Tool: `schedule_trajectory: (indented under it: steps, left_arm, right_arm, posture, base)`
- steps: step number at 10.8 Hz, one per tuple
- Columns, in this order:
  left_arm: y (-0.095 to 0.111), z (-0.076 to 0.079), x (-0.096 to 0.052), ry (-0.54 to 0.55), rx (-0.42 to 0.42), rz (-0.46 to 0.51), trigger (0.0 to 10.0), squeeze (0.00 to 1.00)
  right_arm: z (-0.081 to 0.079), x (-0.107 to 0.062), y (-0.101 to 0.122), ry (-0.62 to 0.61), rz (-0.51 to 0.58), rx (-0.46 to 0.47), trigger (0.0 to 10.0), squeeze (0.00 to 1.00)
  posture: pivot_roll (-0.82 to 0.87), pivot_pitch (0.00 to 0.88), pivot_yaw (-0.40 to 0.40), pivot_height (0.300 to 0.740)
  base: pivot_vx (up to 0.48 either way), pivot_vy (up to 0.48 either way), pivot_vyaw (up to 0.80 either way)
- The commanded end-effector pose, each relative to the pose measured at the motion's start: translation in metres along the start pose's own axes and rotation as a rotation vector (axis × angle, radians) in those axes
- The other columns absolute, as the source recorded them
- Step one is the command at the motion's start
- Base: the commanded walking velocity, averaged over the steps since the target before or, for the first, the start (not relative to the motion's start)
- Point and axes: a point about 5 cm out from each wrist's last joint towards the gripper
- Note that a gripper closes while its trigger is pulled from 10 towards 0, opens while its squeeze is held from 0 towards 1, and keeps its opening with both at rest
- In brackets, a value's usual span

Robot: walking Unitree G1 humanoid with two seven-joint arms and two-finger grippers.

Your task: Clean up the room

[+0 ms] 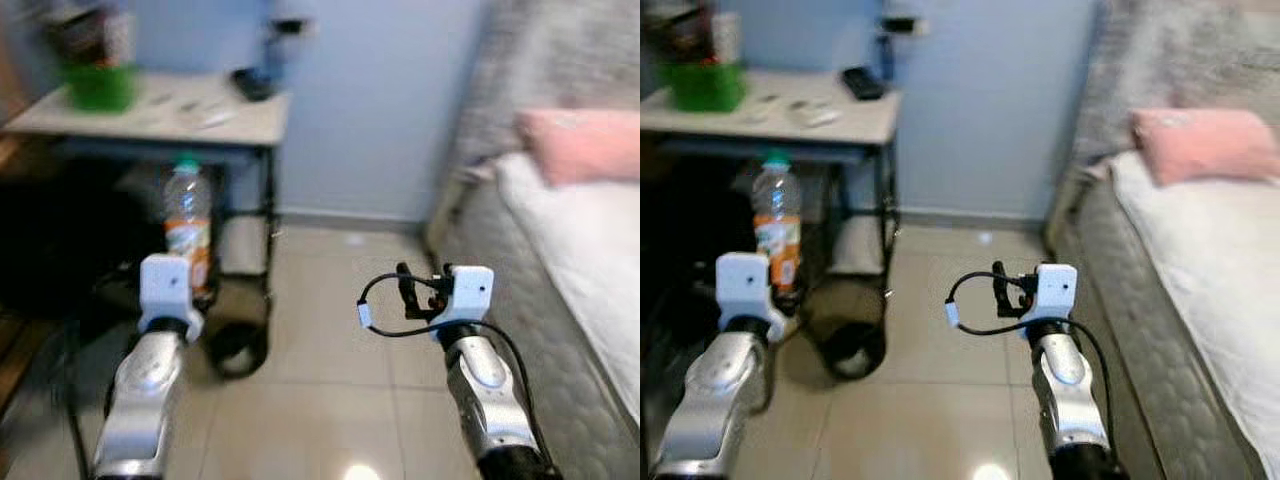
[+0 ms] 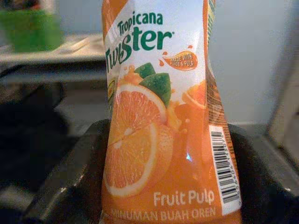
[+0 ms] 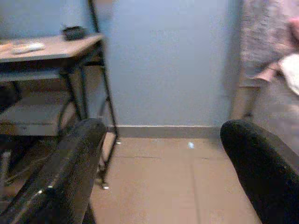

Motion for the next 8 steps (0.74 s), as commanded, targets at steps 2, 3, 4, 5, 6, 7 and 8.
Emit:
schedule_trajectory:
  steps: [2, 3, 4, 5, 6, 7, 8]
  left_arm:
    - [-0.0009, 0.0074, 0.0032, -0.036, -0.004, -0.014, 0.0, 0.00]
    - [-0.0013, 0.0078, 0.0041, -0.036, -0.007, -0.016, 0.0, 0.00]
    - [-0.0019, 0.0092, 0.0039, -0.038, -0.010, -0.019, 0.0, 0.00]
    - [-0.0030, 0.0120, 0.0023, -0.037, -0.021, -0.026, 0.0, 0.00]
    - [-0.0032, 0.0131, 0.0015, -0.036, -0.024, -0.027, 0.0, 0.00]
    - [-0.0040, 0.0137, 0.0004, -0.030, -0.028, -0.030, 0.0, 0.00]
    - [-0.0046, 0.0132, -0.0004, -0.025, -0.029, -0.031, 0.0, 0.00]
  right_arm:
    - [0.0050, 0.0017, 0.0043, -0.015, 0.013, 0.005, 10.0, 0.00]
    - [0.0056, 0.0013, 0.0040, -0.016, 0.011, 0.005, 10.0, 0.00]
    - [0.0061, 0.0009, 0.0034, -0.015, 0.007, 0.008, 10.0, 0.00]
    - [0.0069, 0.0009, 0.0026, -0.017, 0.001, 0.012, 10.0, 0.00]
    - [0.0070, 0.0011, 0.0025, -0.015, -0.001, 0.013, 10.0, 0.00]
    - [0.0053, 0.0027, 0.0016, -0.002, -0.012, 0.016, 10.0, 0.00]
    - [0.0038, 0.0038, 0.0011, 0.007, -0.018, 0.018, 10.0, 0.00]
  posture:
    - [0.03, 0.000, -0.018, 0.740]
    - [0.02, 0.000, -0.016, 0.740]
    - [0.02, 0.000, -0.016, 0.740]
    - [0.02, 0.000, -0.016, 0.740]
    - [0.02, 0.000, -0.020, 0.740]
    - [0.03, 0.000, -0.026, 0.740]
    - [0.04, 0.000, -0.028, 0.740]
  base:
    - [0.441, 0.000, 0.00]
    - [0.439, 0.000, 0.00]
    - [0.442, 0.000, 0.00]
    - [0.416, 0.240, 0.00]
    - [0.409, 0.251, 0.00]
    - [0.412, 0.247, 0.00]
    - [0.409, 0.251, 0.00]
Point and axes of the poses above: a point about 5 cm out from each wrist's last joint towards the gripper, its own x axis pointing out of the wrist towards the gripper, its own y axis along the axis of the wrist's last joint, z = x × y, and after that the axes turned 10 degrees about x, right-handed
